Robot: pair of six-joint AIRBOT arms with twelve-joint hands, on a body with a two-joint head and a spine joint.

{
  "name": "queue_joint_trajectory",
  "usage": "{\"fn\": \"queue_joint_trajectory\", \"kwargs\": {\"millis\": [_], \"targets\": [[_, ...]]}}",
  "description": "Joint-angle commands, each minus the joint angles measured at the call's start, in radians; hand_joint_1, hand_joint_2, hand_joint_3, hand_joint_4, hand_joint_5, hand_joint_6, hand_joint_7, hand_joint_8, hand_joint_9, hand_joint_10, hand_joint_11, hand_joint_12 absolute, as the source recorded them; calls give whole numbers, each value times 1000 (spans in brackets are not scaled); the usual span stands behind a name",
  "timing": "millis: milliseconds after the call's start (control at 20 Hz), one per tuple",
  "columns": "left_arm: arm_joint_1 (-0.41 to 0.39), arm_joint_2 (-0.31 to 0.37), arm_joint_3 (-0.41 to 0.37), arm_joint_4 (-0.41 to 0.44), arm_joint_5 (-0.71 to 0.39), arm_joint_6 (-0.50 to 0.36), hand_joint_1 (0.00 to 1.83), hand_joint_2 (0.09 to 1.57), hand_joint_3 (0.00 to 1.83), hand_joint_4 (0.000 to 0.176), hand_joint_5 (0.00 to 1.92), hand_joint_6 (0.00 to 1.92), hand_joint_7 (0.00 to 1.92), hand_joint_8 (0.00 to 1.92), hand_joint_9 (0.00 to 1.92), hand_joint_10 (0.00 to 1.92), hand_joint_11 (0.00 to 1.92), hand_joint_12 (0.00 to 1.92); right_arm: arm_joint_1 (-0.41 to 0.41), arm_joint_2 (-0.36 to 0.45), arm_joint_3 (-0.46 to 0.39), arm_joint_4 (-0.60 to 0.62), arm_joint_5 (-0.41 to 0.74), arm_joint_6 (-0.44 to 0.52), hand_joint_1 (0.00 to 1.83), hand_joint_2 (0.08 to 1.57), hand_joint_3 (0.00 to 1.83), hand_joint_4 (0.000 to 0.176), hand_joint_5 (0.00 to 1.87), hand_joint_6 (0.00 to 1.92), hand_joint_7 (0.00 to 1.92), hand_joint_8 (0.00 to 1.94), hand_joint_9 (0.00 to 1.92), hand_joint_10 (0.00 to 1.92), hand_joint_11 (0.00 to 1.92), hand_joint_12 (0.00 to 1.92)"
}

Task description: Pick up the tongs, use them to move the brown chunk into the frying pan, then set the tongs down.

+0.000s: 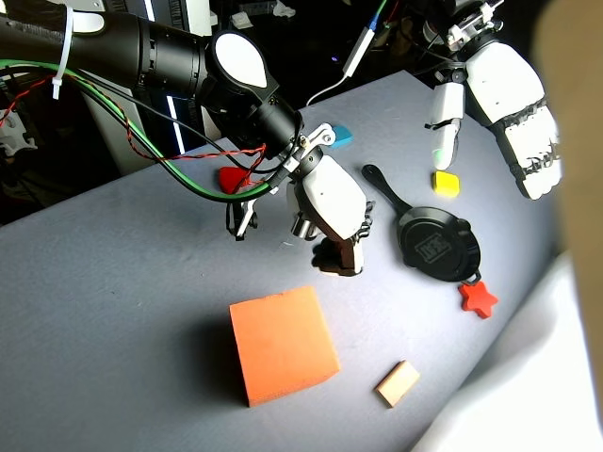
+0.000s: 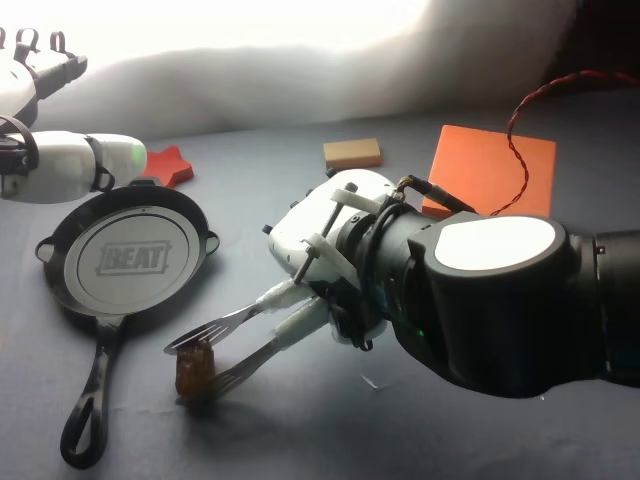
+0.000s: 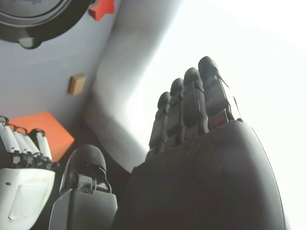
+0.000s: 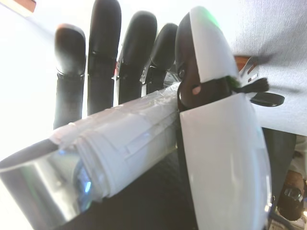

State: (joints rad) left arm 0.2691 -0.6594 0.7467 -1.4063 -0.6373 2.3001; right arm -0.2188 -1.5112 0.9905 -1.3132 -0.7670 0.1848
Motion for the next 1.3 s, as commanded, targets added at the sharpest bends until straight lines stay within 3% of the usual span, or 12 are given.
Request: {"fn": "queue_joint_trajectory", "kwargs": {"millis": [0,50,100,150,200,250,300,550,850,1050,1250], "targets": [[-4,5,1,58,-50,1,0,1228,1,0,63,6,96,5,91,6,0,302,1,7,-11,-69,3,-9,825,1276,31,0,988,1013,1369,734,1282,1166,1033,1689],[-3,5,1,58,-50,1,0,1227,1,0,60,4,96,4,91,5,0,309,-1,10,-17,-69,3,-12,690,1332,27,0,1046,991,1407,864,1335,1279,1095,1741],[-2,5,1,58,-50,1,0,1224,0,0,57,2,94,3,85,2,0,308,-2,14,-24,-69,3,-15,615,1367,23,0,1094,1094,1439,1124,1392,1461,1185,1825],[-2,5,0,58,-50,1,0,1222,0,0,50,0,95,3,87,3,0,305,-4,17,-30,-69,3,-16,546,1407,29,0,1256,1499,1535,1513,1515,1735,1407,1902],[-2,5,0,58,-50,1,0,1222,0,0,48,0,96,3,92,5,0,302,-5,19,-34,-69,3,-17,662,1427,24,128,1367,1729,1601,1761,1629,1884,1594,1917],[-1,5,0,58,-50,2,0,1219,0,0,49,0,99,4,94,6,0,301,-7,22,-38,-69,3,-19,741,1441,21,166,1399,1832,1616,1875,1691,1914,1703,1920],[-1,5,1,58,-50,2,0,1220,0,0,55,2,105,4,100,6,0,328,-9,25,-43,-69,3,-20,801,1458,21,174,1397,1892,1617,1928,1720,1920,1769,1921],[0,5,1,58,-50,1,0,1217,0,0,36,2,92,1,108,5,0,388,-12,50,-72,-69,1,-29,876,1456,10,176,1424,1921,1666,1941,1795,1921,1868,1921],[0,5,0,58,-53,1,0,1228,2,0,42,2,85,1,86,1,0,299,38,89,-100,-69,3,-46,925,1432,0,176,1416,1921,1653,1941,1766,1921,1825,1921],[0,2,0,58,-53,1,0,1228,2,0,37,1,89,0,99,4,0,347,104,78,-35,-90,60,-44,934,1433,0,176,1365,1921,1617,1941,1735,1921,1800,1921],[1,-2,1,58,-55,1,0,1205,0,0,23,0,100,1,104,1,0,361,124,12,76,-193,97,-9,917,1427,0,176,1380,1921,1606,1941,1729,1921,1786,1921]]}}
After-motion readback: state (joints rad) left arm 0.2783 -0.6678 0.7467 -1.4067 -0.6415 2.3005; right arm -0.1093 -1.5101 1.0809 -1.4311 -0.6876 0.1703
